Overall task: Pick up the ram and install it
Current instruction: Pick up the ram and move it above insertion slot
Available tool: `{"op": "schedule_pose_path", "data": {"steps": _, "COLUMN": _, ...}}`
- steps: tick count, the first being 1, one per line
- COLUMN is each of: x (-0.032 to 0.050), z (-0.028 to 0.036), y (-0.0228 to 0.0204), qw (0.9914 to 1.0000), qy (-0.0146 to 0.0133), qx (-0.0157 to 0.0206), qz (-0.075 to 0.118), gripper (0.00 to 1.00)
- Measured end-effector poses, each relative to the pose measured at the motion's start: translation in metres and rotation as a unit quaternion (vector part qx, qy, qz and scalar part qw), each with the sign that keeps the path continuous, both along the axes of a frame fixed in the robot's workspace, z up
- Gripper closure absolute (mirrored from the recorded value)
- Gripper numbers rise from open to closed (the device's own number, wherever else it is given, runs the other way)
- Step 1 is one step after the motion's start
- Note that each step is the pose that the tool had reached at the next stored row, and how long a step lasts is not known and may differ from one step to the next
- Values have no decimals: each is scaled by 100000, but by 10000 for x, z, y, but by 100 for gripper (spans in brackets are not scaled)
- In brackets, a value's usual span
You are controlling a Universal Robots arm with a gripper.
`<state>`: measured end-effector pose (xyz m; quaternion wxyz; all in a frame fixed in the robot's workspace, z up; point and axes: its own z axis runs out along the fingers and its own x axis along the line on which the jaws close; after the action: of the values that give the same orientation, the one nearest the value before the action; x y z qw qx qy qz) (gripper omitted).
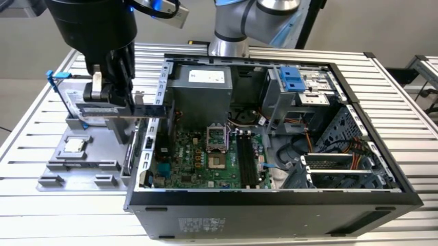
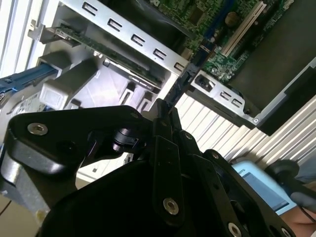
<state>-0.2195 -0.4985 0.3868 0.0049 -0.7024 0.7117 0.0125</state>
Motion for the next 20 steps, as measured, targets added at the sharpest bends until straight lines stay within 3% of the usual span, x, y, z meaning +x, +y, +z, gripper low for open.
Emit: {"op": "schedule_pose_path", "data": {"steps": 20, "x": 94, "z": 0, "y": 24, "qw": 100000, "qy": 4, "qx": -54, "qz": -2, "gripper": 100}}
